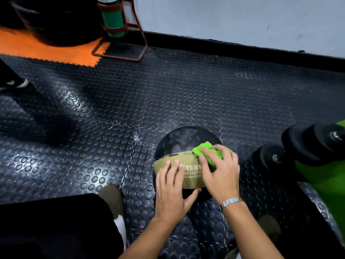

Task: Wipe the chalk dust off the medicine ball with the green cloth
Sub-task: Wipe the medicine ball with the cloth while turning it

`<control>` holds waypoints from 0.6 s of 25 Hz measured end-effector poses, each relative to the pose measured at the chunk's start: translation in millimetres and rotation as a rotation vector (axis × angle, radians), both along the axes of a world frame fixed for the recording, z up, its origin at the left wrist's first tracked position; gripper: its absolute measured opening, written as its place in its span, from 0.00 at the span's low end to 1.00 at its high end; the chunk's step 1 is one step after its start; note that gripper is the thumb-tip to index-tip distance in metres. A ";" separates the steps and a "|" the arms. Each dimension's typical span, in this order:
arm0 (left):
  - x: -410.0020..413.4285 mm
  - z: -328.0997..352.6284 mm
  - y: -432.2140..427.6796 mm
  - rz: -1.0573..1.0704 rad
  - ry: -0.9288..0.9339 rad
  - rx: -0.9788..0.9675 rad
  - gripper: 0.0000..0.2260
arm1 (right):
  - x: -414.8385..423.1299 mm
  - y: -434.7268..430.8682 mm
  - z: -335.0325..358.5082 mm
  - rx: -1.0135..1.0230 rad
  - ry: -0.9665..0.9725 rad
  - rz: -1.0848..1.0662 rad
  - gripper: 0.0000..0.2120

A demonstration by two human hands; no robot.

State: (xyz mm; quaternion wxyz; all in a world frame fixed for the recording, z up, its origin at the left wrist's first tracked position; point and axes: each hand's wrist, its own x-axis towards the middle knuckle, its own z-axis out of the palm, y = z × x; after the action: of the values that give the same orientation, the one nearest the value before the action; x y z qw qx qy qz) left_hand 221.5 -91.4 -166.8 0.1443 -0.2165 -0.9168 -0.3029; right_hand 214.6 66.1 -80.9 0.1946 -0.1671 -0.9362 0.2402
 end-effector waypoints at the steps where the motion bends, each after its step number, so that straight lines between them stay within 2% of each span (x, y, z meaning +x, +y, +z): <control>1: 6.7 0.2 4.4 -0.026 0.032 -0.018 0.34 | 9.4 3.3 -0.5 -0.013 0.009 -0.002 0.11; 4: 22.0 -7.7 16.7 -0.137 0.117 -0.083 0.36 | 29.1 10.2 -2.4 -0.081 0.082 0.032 0.08; 7: 27.4 -17.0 19.0 -0.152 0.217 -0.125 0.36 | 12.7 10.1 6.2 -0.107 0.172 0.029 0.10; 9: 26.1 -24.2 19.4 -0.160 0.290 -0.114 0.34 | -9.8 5.6 15.2 0.015 0.108 0.108 0.10; 12: 19.9 -31.5 17.0 -0.165 0.359 -0.057 0.30 | -10.5 8.2 13.8 0.336 -0.033 0.446 0.08; 14: 15.6 -32.7 17.1 -0.158 0.381 -0.055 0.31 | -21.1 28.1 15.7 0.351 -0.082 0.543 0.08; 15: 14.6 -32.7 17.9 -0.163 0.389 -0.061 0.32 | -37.4 33.0 19.1 0.297 -0.117 0.450 0.08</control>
State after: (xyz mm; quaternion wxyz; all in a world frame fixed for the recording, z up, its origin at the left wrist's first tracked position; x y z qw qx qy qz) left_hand 236.1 -73.5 -199.5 0.2871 -0.3487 -0.8598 -0.2380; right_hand 177.2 99.2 -61.7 0.1043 0.0621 -0.9844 0.1274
